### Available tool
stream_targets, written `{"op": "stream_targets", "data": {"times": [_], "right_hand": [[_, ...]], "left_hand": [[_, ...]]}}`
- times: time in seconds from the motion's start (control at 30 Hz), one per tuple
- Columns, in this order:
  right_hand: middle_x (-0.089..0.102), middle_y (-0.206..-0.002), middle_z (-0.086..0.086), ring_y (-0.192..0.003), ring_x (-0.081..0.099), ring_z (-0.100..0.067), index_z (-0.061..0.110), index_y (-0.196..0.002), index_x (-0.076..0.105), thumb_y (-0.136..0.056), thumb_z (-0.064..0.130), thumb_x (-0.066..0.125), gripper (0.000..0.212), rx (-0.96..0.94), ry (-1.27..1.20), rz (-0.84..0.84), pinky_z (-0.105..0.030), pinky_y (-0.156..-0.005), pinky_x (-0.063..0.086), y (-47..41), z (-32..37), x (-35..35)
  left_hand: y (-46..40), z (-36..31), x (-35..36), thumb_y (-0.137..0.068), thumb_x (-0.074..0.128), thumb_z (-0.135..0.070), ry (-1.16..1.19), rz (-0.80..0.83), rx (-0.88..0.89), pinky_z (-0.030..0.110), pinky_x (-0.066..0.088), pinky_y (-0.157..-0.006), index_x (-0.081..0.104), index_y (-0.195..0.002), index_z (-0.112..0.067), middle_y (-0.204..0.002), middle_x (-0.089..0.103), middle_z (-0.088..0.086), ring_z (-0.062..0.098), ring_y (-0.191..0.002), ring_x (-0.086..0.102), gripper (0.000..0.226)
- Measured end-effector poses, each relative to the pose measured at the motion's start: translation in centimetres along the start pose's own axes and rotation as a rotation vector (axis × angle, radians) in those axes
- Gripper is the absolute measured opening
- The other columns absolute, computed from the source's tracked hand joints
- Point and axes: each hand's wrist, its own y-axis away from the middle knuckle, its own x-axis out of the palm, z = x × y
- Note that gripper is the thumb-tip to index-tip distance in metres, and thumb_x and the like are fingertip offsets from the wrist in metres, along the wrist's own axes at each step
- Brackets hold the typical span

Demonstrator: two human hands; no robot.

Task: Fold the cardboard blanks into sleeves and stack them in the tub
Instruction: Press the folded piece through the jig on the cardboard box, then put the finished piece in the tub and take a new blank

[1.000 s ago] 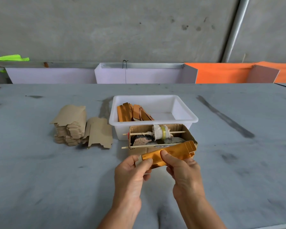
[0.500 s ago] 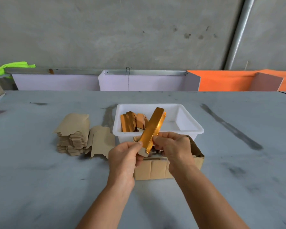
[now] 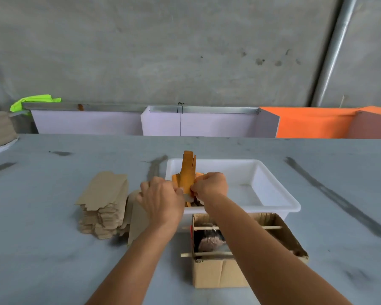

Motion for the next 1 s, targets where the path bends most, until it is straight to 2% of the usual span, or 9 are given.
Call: {"op": "stream_targets", "data": {"times": [0.07, 0.17, 0.23, 0.37, 0.47, 0.57, 0.67, 0.8, 1.0], "right_hand": [[0.066, -0.092, -0.016, -0.083, 0.065, -0.027, 0.0, -0.099, 0.062, -0.091, 0.004, 0.053, 0.013, 0.002, 0.084, -0.018, -0.033, -0.078, 0.057, -1.4, -0.6, 1.0], [0.06, -0.081, -0.011, -0.071, 0.058, -0.024, 0.004, -0.089, 0.06, -0.09, 0.004, 0.052, 0.008, 0.021, 0.146, -0.031, -0.027, -0.059, 0.05, -2.6, -0.7, 1.8], [0.061, -0.084, -0.01, -0.072, 0.059, -0.023, 0.005, -0.092, 0.06, -0.089, 0.005, 0.054, 0.007, 0.033, 0.201, -0.025, -0.022, -0.051, 0.045, -3.0, -0.7, 2.1], [0.062, -0.089, -0.011, -0.079, 0.06, -0.023, 0.007, -0.093, 0.056, -0.089, 0.005, 0.052, 0.006, -0.03, 0.352, 0.018, -0.025, -0.057, 0.046, -3.0, -0.7, 2.4], [0.063, -0.085, -0.007, -0.075, 0.058, -0.02, 0.008, -0.09, 0.061, -0.086, 0.003, 0.052, 0.01, -0.241, 0.572, 0.02, -0.023, -0.055, 0.041, -1.5, -0.2, 2.7], [0.067, -0.092, -0.007, -0.078, 0.059, -0.017, 0.008, -0.096, 0.069, -0.089, 0.01, 0.056, 0.015, -0.47, 0.616, 0.089, -0.023, -0.065, 0.045, 1.0, 0.7, 3.2], [0.069, -0.106, -0.009, -0.098, 0.063, -0.02, 0.008, -0.106, 0.07, -0.092, 0.01, 0.053, 0.022, -0.605, 0.651, 0.207, -0.026, -0.083, 0.05, 3.7, 1.0, 3.8], [0.064, -0.112, -0.011, -0.104, 0.06, -0.024, 0.006, -0.11, 0.064, -0.093, 0.004, 0.05, 0.022, -0.775, 0.871, 0.316, -0.029, -0.088, 0.048, 6.9, 0.7, 5.4], [0.052, -0.121, -0.018, -0.111, 0.048, -0.029, 0.001, -0.123, 0.048, -0.09, 0.007, 0.054, 0.034, -0.738, 1.123, 0.349, -0.035, -0.092, 0.043, 8.8, -3.2, 9.0]], "left_hand": [[-0.6, 0.2, 1.1, -0.092, 0.056, -0.036, -0.053, 0.029, 0.007, 0.037, 0.033, -0.091, 0.071, -0.088, -0.018, -0.11, 0.058, -0.003, 0.023, -0.111, 0.041, 0.024], [-1.4, 0.6, 2.5, -0.092, 0.056, -0.035, -0.031, 0.07, -0.022, 0.035, 0.034, -0.091, 0.071, -0.09, -0.017, -0.113, 0.058, -0.002, 0.021, -0.111, 0.041, 0.024], [-1.7, 0.9, 3.0, -0.092, 0.056, -0.034, -0.007, 0.09, -0.028, 0.034, 0.036, -0.09, 0.072, -0.091, -0.018, -0.113, 0.058, -0.002, 0.022, -0.112, 0.041, 0.022], [-1.9, 1.5, 2.8, -0.094, 0.053, -0.024, 0.078, 0.099, -0.008, 0.031, 0.038, -0.087, 0.071, -0.101, -0.021, -0.114, 0.062, 0.0, 0.023, -0.111, 0.044, 0.02], [-2.0, 2.5, 1.8, -0.092, 0.049, -0.011, 0.177, 0.067, -0.002, 0.03, 0.042, -0.09, 0.071, -0.102, -0.017, -0.112, 0.066, 0.001, 0.021, -0.108, 0.053, 0.025], [-2.5, 3.5, 0.5, -0.088, 0.047, 0.0, 0.307, 0.05, -0.07, 0.033, 0.045, -0.094, 0.071, -0.106, -0.012, -0.113, 0.068, 0.005, 0.023, -0.109, 0.058, 0.033], [-2.6, 4.4, -0.9, -0.081, 0.042, 0.009, 0.419, 0.029, -0.178, 0.026, 0.045, -0.087, 0.071, -0.103, -0.013, -0.111, 0.069, 0.003, 0.02, -0.106, 0.061, 0.042], [-2.3, 6.5, -2.2, -0.076, 0.041, 0.013, 0.53, -0.039, -0.242, 0.026, 0.045, -0.086, 0.071, -0.095, -0.011, -0.104, 0.07, 0.005, 0.02, -0.1, 0.062, 0.043], [-0.8, 8.9, -2.8, -0.078, 0.042, 0.011, 0.525, -0.079, -0.284, 0.028, 0.046, -0.092, 0.072, -0.098, -0.01, -0.106, 0.071, 0.005, 0.022, -0.105, 0.062, 0.042]]}}
